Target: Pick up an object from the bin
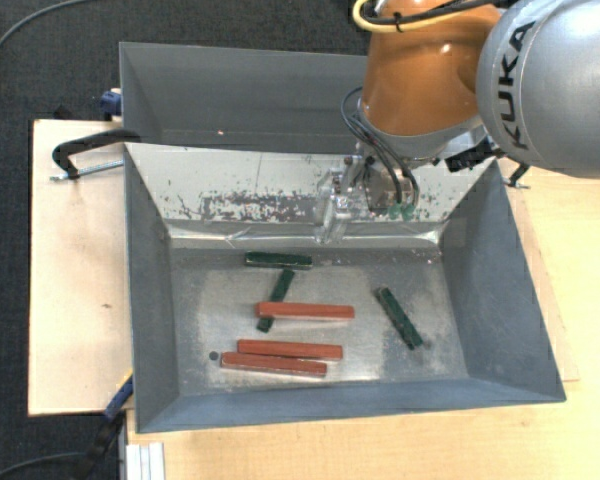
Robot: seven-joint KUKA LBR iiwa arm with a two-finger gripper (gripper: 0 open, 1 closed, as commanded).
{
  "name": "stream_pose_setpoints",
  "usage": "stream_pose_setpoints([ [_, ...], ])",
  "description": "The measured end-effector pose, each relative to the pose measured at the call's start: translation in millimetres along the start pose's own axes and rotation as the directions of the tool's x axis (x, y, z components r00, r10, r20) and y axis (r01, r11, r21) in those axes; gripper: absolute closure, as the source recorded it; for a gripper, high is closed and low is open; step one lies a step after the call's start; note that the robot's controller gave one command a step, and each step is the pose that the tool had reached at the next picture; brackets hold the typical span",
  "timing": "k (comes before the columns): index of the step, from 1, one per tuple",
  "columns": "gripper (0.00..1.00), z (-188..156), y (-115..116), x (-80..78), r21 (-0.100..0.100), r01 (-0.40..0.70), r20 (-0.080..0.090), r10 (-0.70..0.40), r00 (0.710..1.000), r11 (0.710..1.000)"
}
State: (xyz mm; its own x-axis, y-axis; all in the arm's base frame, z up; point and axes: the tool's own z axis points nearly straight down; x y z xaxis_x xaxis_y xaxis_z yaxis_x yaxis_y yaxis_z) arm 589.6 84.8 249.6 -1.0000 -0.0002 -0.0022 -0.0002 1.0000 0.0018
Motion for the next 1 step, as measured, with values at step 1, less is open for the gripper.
stream_pose_setpoints([
  [1, 0.00, 0.0, 0.0, 0.0, 0.000, 0.000, 0.000, 0.000, 1.000, 1.000],
])
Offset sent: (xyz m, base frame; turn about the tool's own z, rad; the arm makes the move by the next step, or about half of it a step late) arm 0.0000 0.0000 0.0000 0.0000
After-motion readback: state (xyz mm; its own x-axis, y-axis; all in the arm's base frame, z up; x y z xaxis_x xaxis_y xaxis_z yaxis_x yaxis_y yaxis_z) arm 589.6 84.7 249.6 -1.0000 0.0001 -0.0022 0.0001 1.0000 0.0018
